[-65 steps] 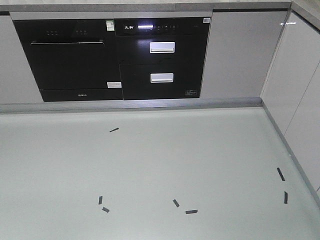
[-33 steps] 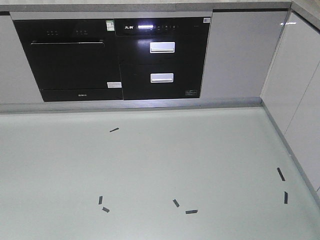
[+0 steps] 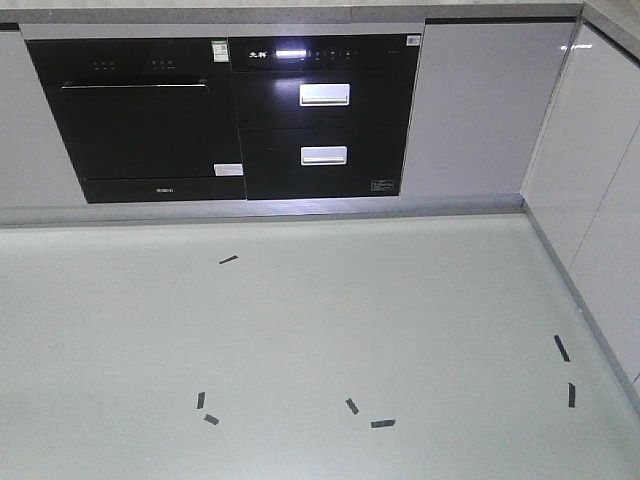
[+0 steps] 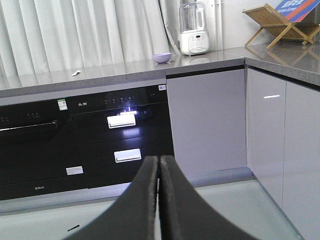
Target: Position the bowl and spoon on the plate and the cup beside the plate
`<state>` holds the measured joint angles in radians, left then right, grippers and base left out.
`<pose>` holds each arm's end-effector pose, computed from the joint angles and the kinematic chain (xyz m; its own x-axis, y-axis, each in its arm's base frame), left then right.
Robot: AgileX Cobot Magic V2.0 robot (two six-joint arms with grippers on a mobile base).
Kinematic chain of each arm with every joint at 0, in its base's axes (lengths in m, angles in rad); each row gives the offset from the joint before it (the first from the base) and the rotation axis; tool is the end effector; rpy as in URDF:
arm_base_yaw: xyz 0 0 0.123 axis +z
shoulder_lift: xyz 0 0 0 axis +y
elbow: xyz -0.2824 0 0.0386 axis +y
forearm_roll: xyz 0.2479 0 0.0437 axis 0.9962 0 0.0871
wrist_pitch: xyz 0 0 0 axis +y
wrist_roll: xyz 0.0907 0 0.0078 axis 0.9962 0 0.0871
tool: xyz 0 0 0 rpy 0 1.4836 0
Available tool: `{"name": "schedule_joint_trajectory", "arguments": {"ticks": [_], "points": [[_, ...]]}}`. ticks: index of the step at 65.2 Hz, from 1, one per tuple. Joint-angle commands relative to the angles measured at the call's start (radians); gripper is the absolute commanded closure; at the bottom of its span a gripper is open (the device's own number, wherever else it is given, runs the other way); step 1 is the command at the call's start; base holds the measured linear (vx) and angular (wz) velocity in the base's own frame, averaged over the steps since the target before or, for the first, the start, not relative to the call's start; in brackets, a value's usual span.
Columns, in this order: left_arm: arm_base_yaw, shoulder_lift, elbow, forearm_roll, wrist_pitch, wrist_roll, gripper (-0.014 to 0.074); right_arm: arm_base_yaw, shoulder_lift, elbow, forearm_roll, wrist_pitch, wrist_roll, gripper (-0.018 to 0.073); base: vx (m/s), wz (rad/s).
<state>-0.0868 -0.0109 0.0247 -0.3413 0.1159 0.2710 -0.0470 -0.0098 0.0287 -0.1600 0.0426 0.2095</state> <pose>0.0561 -0.0085 0.1954 -0.0442 -0.0645 -0.9969 0.1224 0.9900 -0.0695 0.0568 -0.0033 0.2001 0.0288 0.0483 -0.9984 0.0524 0.9974 0.0498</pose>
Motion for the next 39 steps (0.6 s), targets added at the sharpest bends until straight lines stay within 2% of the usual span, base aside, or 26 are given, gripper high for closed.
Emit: {"name": "schedule_joint_trajectory", "arguments": {"ticks": [1,39], "points": [[0.001,-0.017,0.025,-0.012,-0.073,0.002,0.0603,-0.004,-0.011,0.014,-0.003,-0.075,-0.009,0.0564,0.0,0.0],[0.001,-0.017,0.025,-0.012,-0.073,0.002,0.0603,-0.004,-0.011,0.014,-0.003,-0.074,-0.009,0.0564,0.01,-0.01]]}}
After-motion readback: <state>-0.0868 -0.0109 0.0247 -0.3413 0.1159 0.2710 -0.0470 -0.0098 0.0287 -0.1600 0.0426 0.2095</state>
